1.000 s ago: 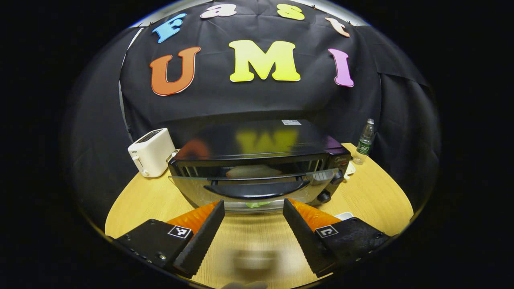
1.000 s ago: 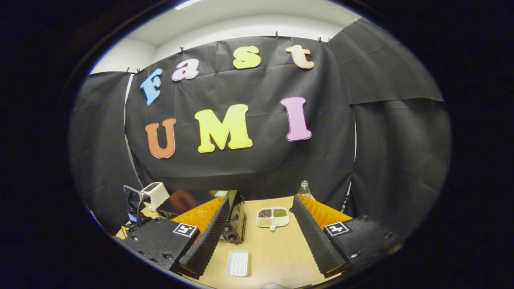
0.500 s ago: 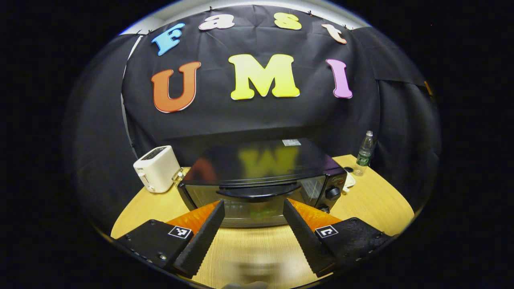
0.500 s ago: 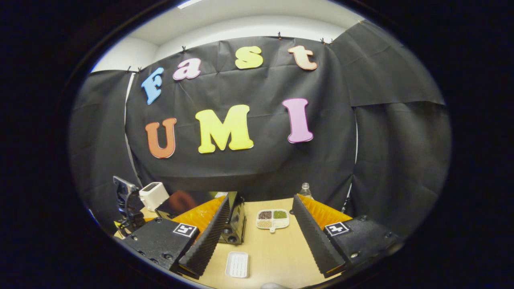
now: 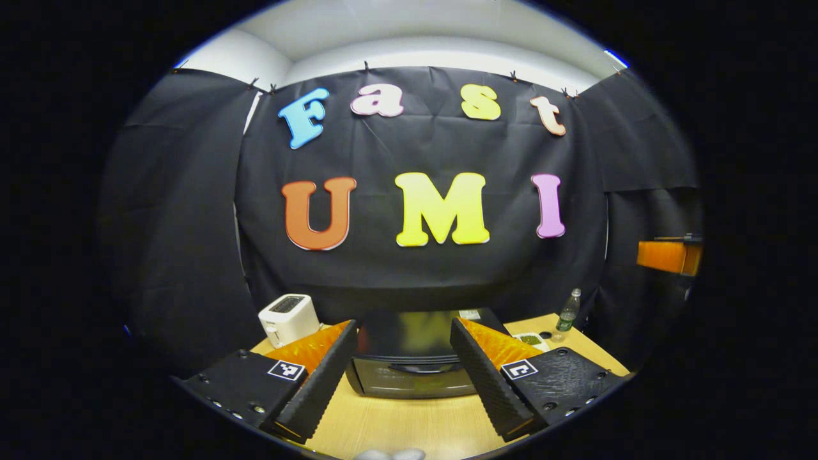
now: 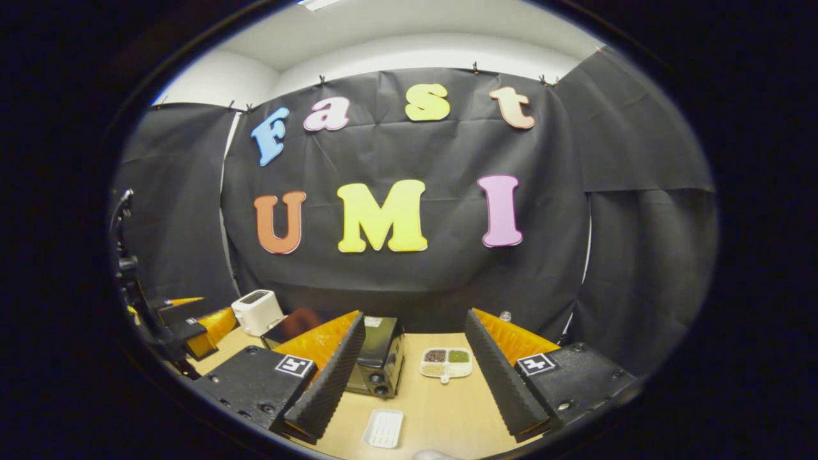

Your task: Open the electric oven with the left hand, put the food in, and close the electric oven.

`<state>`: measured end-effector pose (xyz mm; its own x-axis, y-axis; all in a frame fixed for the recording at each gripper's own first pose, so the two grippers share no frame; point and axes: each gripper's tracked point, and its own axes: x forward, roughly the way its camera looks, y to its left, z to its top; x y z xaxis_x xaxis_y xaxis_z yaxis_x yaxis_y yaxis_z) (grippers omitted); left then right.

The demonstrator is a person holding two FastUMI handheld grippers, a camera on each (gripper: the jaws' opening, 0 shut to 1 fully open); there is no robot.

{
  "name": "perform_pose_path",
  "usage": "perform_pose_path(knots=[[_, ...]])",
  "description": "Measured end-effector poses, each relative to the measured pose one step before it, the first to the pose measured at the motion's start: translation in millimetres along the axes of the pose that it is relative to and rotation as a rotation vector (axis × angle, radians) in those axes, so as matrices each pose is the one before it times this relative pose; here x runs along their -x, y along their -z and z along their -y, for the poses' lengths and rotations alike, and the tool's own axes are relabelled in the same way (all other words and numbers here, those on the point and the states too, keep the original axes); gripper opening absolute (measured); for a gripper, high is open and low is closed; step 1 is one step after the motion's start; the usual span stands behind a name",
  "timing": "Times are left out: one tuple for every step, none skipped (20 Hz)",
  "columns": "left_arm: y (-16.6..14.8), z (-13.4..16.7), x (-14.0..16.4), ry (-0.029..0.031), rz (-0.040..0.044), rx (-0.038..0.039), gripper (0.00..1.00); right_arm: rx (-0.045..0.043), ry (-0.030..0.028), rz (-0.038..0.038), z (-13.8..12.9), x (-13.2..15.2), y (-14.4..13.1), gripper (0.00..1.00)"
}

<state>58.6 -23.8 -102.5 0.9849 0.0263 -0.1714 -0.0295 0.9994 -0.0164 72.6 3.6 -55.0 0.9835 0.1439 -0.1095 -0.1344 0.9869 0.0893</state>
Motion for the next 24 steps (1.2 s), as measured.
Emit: perform_pose_path(knots=[[-13.49, -5.77, 7.39, -0.01221, 0.02196, 0.00130, 0.95, -0.00088, -0.00885, 0.00732, -4.53, -0.21, -3.54, 0.94], [-11.95, -2.07, 6.24, -0.00331, 0.02124, 0.01017, 0.95, -0.00146, -0.00572, 0.00857, -3.90, 0.22, -5.06, 0.94], [-8.76, -3.40, 5.30, -0.00818, 0.01365, 0.00798, 0.96, -0.00030, -0.00386, 0.01043, -2.51, 0.64, -3.99, 0.94], [-7.95, -5.18, 4.10, -0.00858, 0.01014, 0.00168, 0.96, 0.00240, 0.00136, 0.00941, -2.50, 0.75, -3.92, 0.94], [-6.60, -6.24, 2.69, -0.01494, 0.00915, -0.00255, 0.95, 0.00300, -0.00125, 0.00580, -2.39, 0.67, -2.89, 0.94], [-3.94, -5.18, 2.41, -0.00853, 0.00390, 0.00248, 0.95, 0.00388, 0.00161, 0.00518, -2.90, 0.73, -2.84, 0.94], [-5.56, -2.19, 1.11, -0.00341, 0.00866, 0.00637, 0.95, 0.00339, -0.00048, 0.00377, -2.51, 0.90, -0.94, 0.94], [-4.24, -0.66, 2.43, 0.00230, 0.00411, 0.00939, 0.95, 0.00087, -0.00021, 0.00250, -1.76, 0.68, -1.33, 1.00], [-1.04, -1.60, 2.61, -0.00134, -0.00450, 0.00367, 0.95, 0.00229, 0.00109, 0.00221, -2.35, 0.32, -1.05, 1.00], [-3.26, -0.73, -2.70, 0.00577, 0.00131, -0.00044, 0.95, -0.00144, 0.00703, 0.00438, -0.28, 0.44, -1.37, 0.94], [1.43, -1.09, -1.14, 0.00402, -0.00172, -0.00290, 0.95, -0.00220, 0.00453, 0.00371, 0.29, 0.97, -1.31, 0.94], [-0.57, 0.31, 0.45, 0.01017, -0.00042, 0.00138, 0.95, 0.00062, 0.00932, 0.00287, 1.10, 1.33, -1.35, 0.94], [-0.80, 1.25, 0.78, 0.00716, -0.00041, -0.00226, 0.95, -0.00049, 0.00613, 0.00257, 0.92, 1.31, 0.06, 0.94], [-1.48, -0.74, 0.49, 0.00511, 0.00196, -0.00043, 0.95, -0.00227, 0.00695, -0.00008, 1.22, 1.27, -0.13, 0.94], [-0.89, 0.53, -0.69, 0.00627, -0.00033, 0.00056, 0.95, -0.00354, 0.00716, -0.00511, 0.79, 0.35, 2.23, 0.94], [1.39, 0.53, -0.31, 0.00633, -0.00056, 0.00163, 0.95, -0.00393, 0.01059, -0.00174, 2.84, 0.45, 0.37, 0.94], [-2.82, 1.51, 0.54, 0.00673, 0.00550, -0.00053, 0.95, -0.00385, 0.00773, -0.00034, 1.25, 0.97, 0.60, 0.94], [-2.99, -0.11, 0.09, 0.00422, 0.00378, -0.00489, 0.95, -0.00297, 0.00958, 0.00146, 1.86, 1.25, -0.35, 0.94], [-1.60, 0.06, 0.11, 0.00641, 0.00515, -0.00918, 0.95, 0.00009, 0.00672, -0.00033, 0.95, 0.43, 0.08, 0.94], [-1.92, -0.30, 0.48, 0.00104, 0.00673, -0.00692, 0.95, 0.00281, 0.00635, 0.00234, 1.01, 1.12, -0.35, 0.94], [-0.82, 0.56, -0.79, 0.00423, 0.00026, -0.00496, 0.95, 0.00329, 0.00325, 0.00243, -0.22, 1.00, -1.21, 0.94], [1.53, 0.92, 0.71, 0.00400, 0.00027, -0.00031, 0.95, 0.00237, 0.00635, 0.00514, 0.84, 0.69, -1.70, 0.94], [0.95, 0.29, 0.37, 0.00287, -0.00407, 0.00284, 0.95, 0.00216, 0.00431, 0.00002, 0.31, 1.42, -0.04, 0.94], [-0.17, -0.56, 0.29, 0.00287, -0.00308, -0.00056, 0.95, -0.00051, 0.00211, 0.00289, -0.03, 1.04, -0.53, 0.94]])
